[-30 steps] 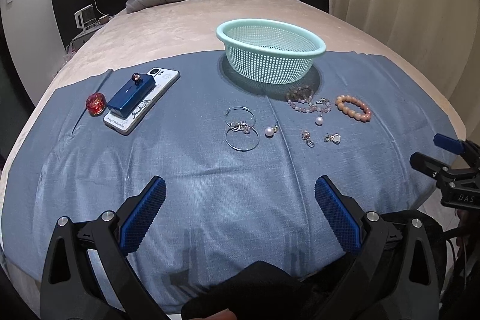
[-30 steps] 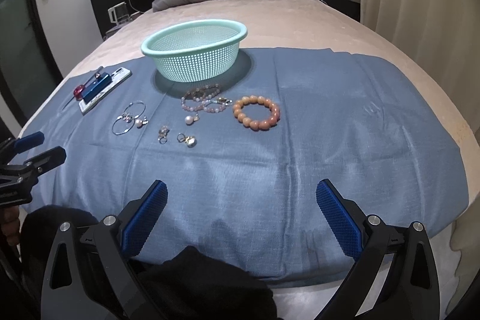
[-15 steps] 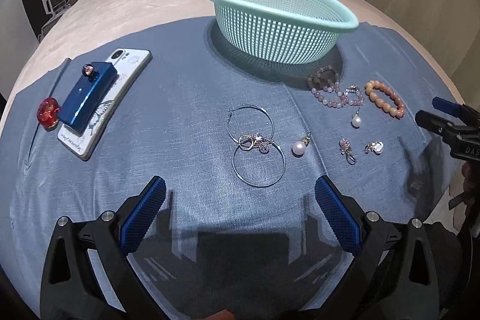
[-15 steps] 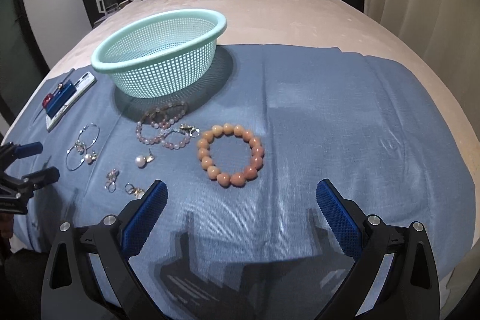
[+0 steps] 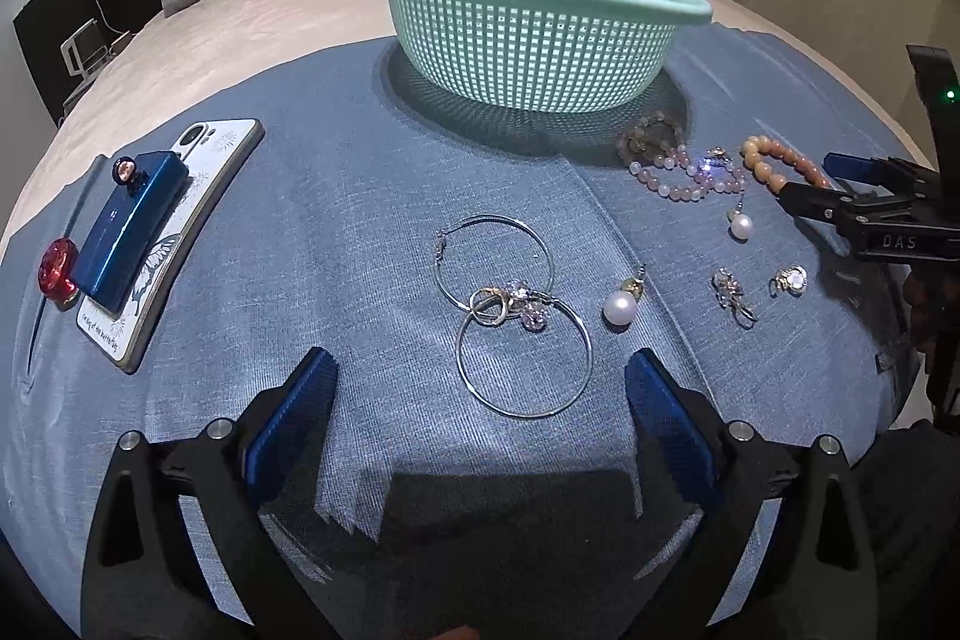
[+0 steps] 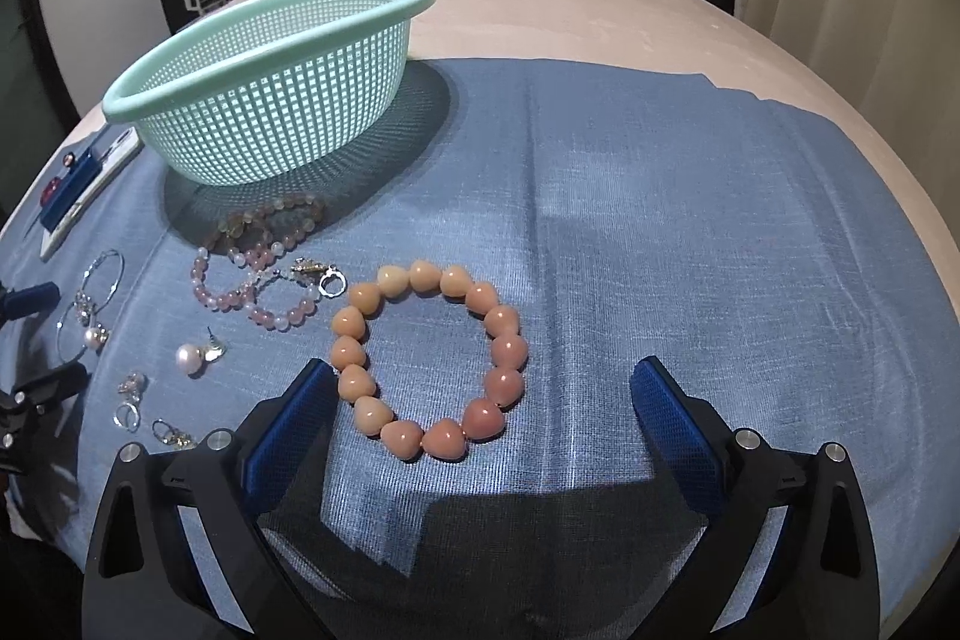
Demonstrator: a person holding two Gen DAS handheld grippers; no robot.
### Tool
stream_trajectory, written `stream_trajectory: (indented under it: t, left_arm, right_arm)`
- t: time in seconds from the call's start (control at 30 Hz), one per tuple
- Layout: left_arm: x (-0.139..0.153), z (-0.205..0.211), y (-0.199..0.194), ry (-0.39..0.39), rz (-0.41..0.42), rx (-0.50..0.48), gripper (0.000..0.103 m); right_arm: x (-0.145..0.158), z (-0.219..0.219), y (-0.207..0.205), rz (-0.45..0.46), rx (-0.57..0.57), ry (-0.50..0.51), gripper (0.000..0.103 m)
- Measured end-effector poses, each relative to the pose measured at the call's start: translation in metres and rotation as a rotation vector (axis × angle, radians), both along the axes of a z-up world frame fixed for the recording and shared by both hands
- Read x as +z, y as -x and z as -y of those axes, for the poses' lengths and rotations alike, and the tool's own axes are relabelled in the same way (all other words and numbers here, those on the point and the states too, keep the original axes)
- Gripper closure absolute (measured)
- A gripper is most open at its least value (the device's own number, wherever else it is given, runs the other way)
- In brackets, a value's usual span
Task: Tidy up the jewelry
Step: 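Grasp the orange bead bracelet with the right tool while the left tool reaches the silver hoop earring, then lift the bracelet with the right tool while the left tool grasps and lifts the hoop over the basket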
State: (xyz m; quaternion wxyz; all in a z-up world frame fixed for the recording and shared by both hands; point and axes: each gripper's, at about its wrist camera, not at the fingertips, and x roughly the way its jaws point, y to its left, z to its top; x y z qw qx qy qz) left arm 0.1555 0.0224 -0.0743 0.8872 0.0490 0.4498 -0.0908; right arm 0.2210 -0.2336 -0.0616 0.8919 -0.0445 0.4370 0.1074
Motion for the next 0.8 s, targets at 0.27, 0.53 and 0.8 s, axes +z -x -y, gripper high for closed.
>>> stream_trajectory:
  t: [0.27,0.53,0.8]
  left_arm:
    - [0.008,0.008,0.003,0.039,-0.004,-0.048,0.058]
    - [0.018,0.011,0.01,0.027,-0.006,-0.061,0.059]
    - [0.045,0.01,0.02,0.001,0.042,-0.061,0.059]
  right_arm:
    - [0.006,0.018,0.009,0.041,-0.018,-0.012,0.08]
    - [0.022,0.025,0.013,0.036,0.026,-0.085,0.092]
    - [0.048,0.026,0.026,0.064,0.05,-0.159,0.092]
